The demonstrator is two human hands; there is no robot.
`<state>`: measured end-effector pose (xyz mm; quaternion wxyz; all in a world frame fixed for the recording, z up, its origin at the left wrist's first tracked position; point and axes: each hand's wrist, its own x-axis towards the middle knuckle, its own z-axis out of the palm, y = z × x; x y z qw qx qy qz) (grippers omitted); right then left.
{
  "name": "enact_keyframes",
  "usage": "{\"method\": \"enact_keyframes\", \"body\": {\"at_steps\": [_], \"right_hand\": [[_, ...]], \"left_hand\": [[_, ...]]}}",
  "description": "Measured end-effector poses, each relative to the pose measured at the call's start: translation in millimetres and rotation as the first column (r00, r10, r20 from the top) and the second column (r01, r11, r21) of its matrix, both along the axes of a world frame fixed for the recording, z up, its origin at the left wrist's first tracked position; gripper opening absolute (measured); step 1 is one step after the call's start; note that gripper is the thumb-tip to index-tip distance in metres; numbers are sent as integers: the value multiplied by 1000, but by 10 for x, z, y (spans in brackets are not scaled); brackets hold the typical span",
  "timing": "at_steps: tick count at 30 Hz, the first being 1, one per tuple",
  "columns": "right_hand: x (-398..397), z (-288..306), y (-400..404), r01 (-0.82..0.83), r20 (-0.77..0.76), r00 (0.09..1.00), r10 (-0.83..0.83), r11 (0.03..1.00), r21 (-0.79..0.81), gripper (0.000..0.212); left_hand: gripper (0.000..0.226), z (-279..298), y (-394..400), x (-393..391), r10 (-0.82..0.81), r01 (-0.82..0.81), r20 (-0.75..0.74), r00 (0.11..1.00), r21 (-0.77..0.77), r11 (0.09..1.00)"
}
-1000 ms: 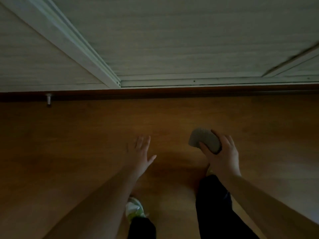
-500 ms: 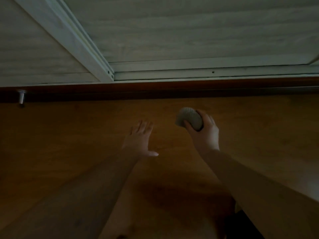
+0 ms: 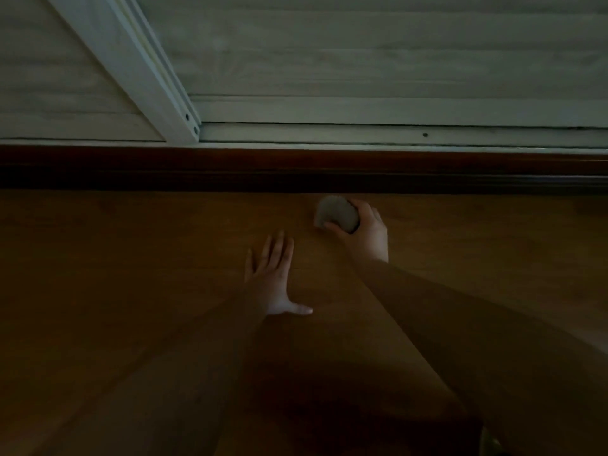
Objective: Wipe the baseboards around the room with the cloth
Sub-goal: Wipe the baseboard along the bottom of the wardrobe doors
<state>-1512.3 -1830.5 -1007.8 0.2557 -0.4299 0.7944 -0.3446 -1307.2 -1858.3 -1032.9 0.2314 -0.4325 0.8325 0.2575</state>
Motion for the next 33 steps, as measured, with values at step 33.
{"method": "enact_keyframes", "body": {"at_steps": [33], "right_hand": [[-1540,-44,470,319,-120,945,-303,935,152,48]], "left_hand": [[146,87,15,-121,-3,7,97,995,-34,999]]}}
